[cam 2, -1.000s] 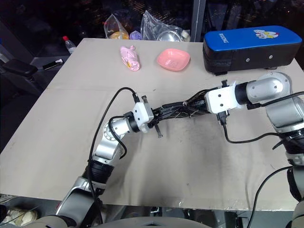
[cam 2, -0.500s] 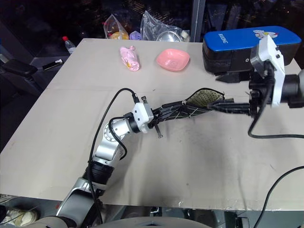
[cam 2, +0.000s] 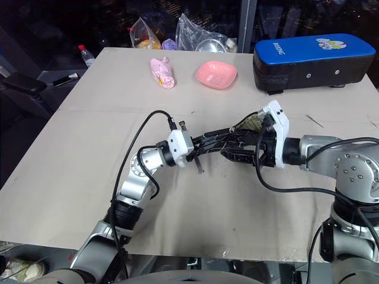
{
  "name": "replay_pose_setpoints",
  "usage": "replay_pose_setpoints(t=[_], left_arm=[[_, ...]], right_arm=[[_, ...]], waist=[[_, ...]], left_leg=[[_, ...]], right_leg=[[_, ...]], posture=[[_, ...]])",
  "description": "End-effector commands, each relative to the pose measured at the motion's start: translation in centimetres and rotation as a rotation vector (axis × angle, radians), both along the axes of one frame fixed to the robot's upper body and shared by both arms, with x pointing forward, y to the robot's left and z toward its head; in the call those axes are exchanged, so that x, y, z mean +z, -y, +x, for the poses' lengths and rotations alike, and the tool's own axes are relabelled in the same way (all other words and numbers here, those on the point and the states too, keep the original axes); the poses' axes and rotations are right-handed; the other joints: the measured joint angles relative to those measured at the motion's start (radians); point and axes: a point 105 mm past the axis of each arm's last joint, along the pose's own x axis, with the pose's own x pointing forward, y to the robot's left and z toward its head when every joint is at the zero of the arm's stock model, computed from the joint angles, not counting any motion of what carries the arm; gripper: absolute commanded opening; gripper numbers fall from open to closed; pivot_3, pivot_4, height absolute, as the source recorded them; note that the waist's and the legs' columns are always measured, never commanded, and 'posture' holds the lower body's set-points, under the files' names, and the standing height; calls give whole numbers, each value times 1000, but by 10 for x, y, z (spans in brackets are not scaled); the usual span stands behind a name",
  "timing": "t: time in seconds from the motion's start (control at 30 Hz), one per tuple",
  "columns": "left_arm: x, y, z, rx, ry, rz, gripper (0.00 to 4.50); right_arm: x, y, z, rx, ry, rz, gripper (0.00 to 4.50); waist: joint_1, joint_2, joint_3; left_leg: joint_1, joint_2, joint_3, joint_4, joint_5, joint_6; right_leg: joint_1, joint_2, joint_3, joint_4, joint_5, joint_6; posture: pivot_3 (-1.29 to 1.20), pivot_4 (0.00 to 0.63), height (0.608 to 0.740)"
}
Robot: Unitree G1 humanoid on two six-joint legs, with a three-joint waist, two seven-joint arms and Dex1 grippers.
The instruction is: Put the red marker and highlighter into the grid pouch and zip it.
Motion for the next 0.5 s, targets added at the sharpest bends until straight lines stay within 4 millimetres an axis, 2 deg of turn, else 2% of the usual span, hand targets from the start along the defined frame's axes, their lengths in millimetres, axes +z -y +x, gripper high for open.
replay_pose_setpoints(t=[0.03, 0.27, 0.37, 0.5], left_arm=[[6, 5, -6, -37, 83, 38, 0], [4, 7, -7, -49, 91, 46, 0], [4, 7, -7, -52, 92, 47, 0], [3, 7, -7, -52, 91, 48, 0]], right_arm=[[13, -3, 4, -26, 13, 89, 4360], [9, -10, 2, -35, -22, 150, 4360], [9, -11, 3, -51, -27, 162, 3628], [8, -9, 3, -67, -33, 162, 1803]], waist=[[-2, 0, 0], [-2, 0, 0], [-3, 0, 0], [-4, 0, 0]], left_leg=[[0, 0, 0, 0, 0, 0], [0, 0, 0, 0, 0, 0], [0, 0, 0, -1, 0, 0], [0, 0, 0, -1, 0, 0]], right_leg=[[0, 0, 0, 0, 0, 0], [0, 0, 0, 0, 0, 0], [0, 0, 0, 0, 0, 0], [0, 1, 0, 0, 0, 0]], posture=[[0, 150, 740], [0, 150, 740], [0, 150, 740], [0, 150, 740]])
